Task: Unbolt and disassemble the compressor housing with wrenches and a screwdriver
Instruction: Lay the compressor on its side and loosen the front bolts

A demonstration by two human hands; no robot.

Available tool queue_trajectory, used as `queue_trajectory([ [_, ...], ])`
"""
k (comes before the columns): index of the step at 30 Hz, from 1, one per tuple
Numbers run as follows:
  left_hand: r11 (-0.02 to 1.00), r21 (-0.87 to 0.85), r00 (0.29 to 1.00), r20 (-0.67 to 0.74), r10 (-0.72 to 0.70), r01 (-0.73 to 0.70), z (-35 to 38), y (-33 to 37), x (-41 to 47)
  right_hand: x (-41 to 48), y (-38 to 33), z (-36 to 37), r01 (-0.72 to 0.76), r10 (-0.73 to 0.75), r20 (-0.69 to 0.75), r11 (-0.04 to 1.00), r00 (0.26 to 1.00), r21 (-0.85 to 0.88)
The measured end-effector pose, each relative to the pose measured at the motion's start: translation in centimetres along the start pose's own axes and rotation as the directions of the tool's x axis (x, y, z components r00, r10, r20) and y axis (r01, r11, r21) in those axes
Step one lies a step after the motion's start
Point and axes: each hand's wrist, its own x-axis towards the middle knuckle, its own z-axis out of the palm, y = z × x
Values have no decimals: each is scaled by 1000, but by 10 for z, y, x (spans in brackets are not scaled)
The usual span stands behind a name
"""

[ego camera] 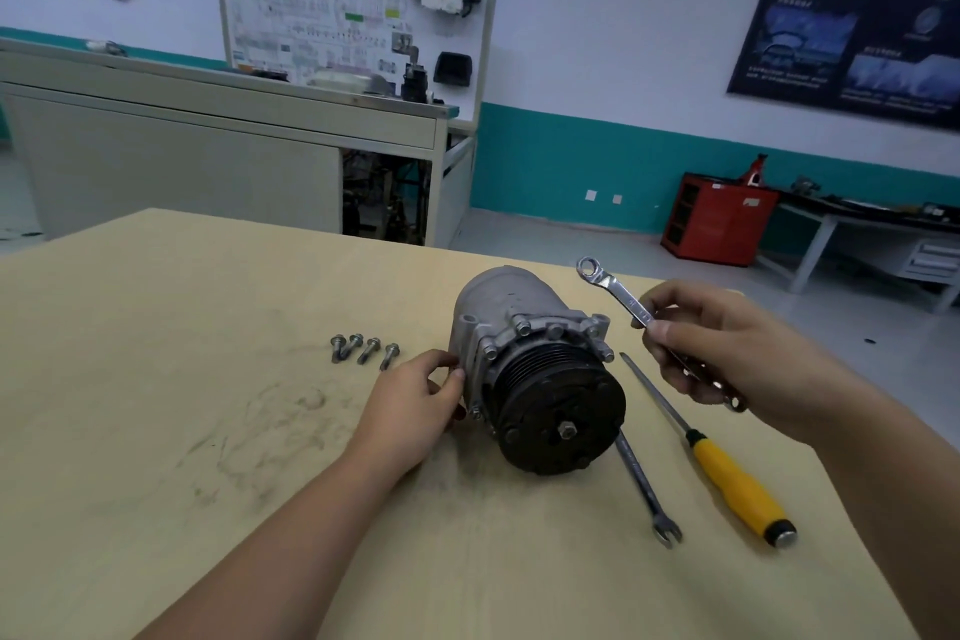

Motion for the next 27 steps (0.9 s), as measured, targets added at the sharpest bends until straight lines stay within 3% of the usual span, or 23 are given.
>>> queue_trajectory([
  [4,1000,4,1000,-13,-18,18,2,0,-1,6,-10,3,28,-26,29,996,999,-86],
  [8,1000,5,1000,-1,-16,16,1,2,0,14,-16,3,14,-11,61,998,998,-55],
  [14,1000,-1,1000,14,-27,27,3,5,-2,23,-25,9,-69,28,168,968,985,242],
  [17,999,-15,999,20,-32,32,3,6,-3,30,-24,12,-124,84,104,865,991,487],
  [20,999,-21,999,15,-28,29,4,6,-3,36,-28,18,-168,98,139,681,985,713],
  [25,999,-36,999,23,-32,33,5,6,-4,47,-28,26,-223,20,237,432,971,874],
  [27,999,-31,999,25,-29,30,5,5,-4,50,-25,29,-185,-18,208,387,978,903],
])
